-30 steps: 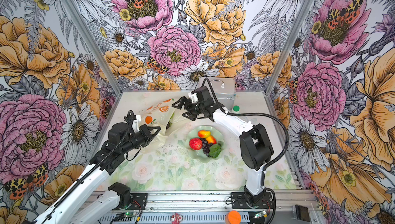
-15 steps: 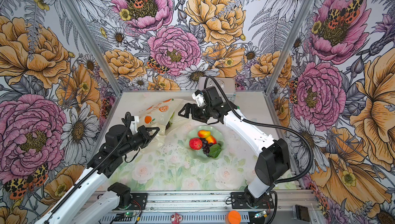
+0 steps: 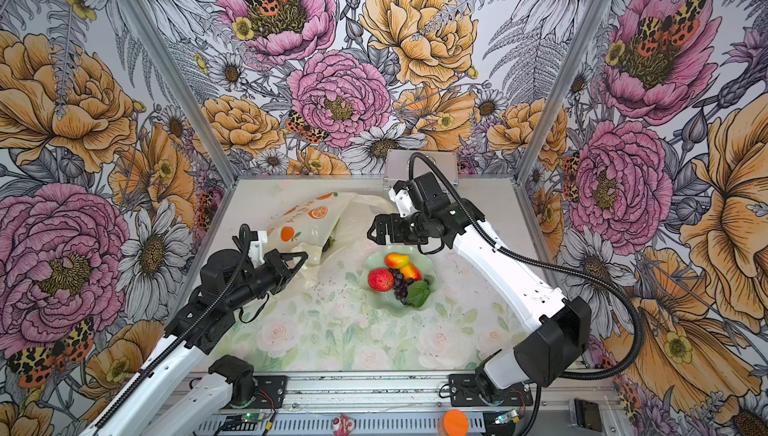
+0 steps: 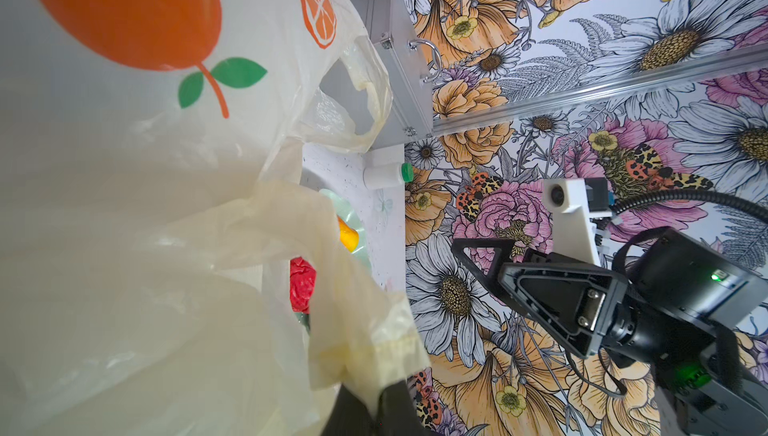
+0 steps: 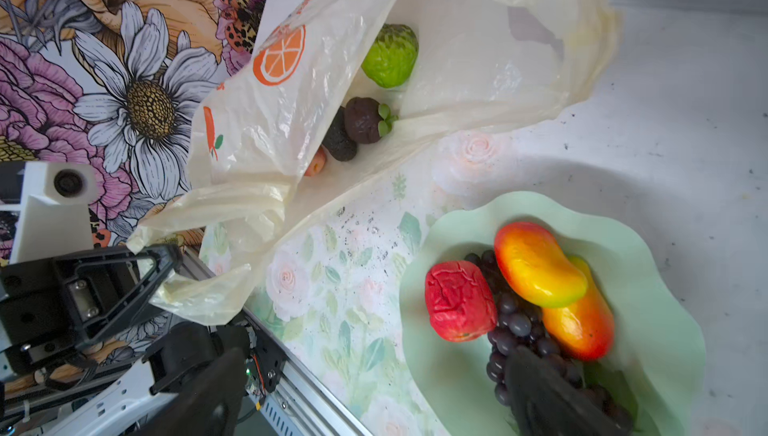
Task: Place the fruits into the plastic bag
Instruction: 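Withdraw the right gripper from the bag and move it over the dish, then lower the right gripper onto the red apple in the dish and close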
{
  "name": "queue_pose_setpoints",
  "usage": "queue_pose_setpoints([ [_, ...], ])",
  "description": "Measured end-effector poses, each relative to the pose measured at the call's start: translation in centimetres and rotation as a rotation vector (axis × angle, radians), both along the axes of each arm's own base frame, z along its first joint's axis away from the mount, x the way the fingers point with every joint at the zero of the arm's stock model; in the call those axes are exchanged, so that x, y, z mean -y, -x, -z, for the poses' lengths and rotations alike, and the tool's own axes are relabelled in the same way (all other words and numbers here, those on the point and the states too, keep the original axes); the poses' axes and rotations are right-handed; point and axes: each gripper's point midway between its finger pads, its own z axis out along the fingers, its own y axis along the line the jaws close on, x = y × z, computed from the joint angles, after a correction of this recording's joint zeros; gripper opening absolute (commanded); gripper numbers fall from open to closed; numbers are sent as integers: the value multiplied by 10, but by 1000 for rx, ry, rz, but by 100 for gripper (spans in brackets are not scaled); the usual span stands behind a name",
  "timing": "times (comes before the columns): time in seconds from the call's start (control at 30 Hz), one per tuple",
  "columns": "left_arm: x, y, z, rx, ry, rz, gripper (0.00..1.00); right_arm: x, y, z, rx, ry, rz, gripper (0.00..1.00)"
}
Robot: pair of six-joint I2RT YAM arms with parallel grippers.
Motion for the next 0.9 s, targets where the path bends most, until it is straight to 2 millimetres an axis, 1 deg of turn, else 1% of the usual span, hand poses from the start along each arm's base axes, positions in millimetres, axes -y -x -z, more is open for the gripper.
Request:
queue_pose_setpoints([
  [0.23,-1,3,-2,5,2,0,0,21,16,19,-30,103,3,100],
  [0.47,-1,3,-1,1,1,0,0,33,29,48,-87,178,-6,100],
  [0.63,0,2,2,-8,-3,2,0,34,36,69,-138,214,-24,99],
  [0.9,1,1,6,-23,-11,4,0,29,45,107,-232,279,-72,100],
])
